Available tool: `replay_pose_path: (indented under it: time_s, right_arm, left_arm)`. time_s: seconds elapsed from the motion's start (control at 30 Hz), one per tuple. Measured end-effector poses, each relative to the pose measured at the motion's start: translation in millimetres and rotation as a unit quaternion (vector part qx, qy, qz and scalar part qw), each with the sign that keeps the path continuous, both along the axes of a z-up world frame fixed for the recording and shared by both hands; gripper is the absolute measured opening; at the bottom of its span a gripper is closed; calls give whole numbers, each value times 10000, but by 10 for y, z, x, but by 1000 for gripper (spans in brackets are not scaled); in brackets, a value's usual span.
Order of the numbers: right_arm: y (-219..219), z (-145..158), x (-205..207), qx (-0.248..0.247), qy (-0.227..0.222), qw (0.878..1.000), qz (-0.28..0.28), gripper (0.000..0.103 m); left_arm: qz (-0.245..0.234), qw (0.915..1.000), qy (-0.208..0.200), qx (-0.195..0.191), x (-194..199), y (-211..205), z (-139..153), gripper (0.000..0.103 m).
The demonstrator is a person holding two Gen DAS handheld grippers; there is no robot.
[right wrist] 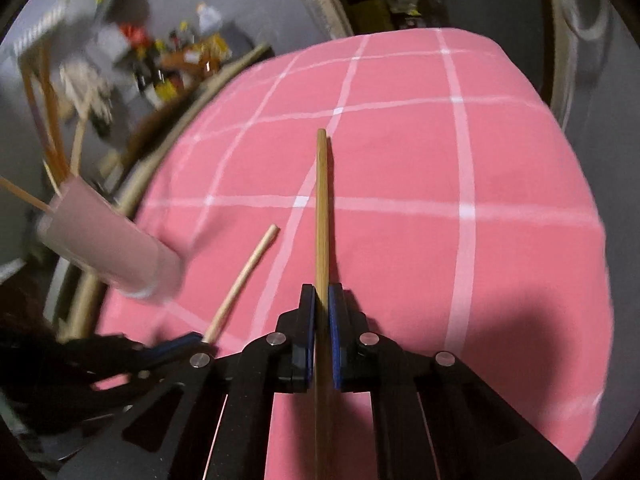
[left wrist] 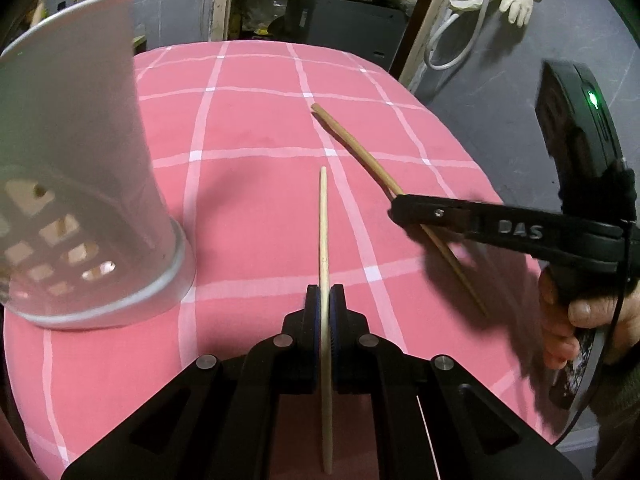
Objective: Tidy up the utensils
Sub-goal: 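Close the left gripper on one chopstick while the right gripper grasps the other, then lift both chopsticks upright and carry them over the white basket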
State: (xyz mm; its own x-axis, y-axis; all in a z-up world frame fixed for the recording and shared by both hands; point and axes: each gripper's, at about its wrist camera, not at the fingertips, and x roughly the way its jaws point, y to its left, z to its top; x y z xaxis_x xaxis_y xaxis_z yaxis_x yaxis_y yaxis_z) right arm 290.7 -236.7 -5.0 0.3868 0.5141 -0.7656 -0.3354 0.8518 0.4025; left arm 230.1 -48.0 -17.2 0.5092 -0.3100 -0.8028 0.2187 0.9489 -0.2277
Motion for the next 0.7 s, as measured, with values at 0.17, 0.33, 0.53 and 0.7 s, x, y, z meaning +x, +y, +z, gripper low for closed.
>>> replay_pose_path:
  time_s: [0.17, 0.33, 0.53, 0.7]
  right_arm:
    - [-214, 73, -345, 750, -269, 9964, -295, 5]
    - [-270, 347, -801, 1120, -1328, 9831, -569, 5]
    - [-118, 566, -1157, 1420, -2569, 9527, -784, 5]
    - [133, 657, -1245, 1615, -3190, 9308, -764, 5]
  left_arm:
    - [-72, 9992, -324, -231, -146, 74, 122, 3]
    - [-48, 9933, -1084, -402, -373, 141, 332, 3]
    - [191, 9714, -2264, -685, -684, 284, 637, 3]
    - [496, 9497, -2944, -942, -863, 507, 836, 3]
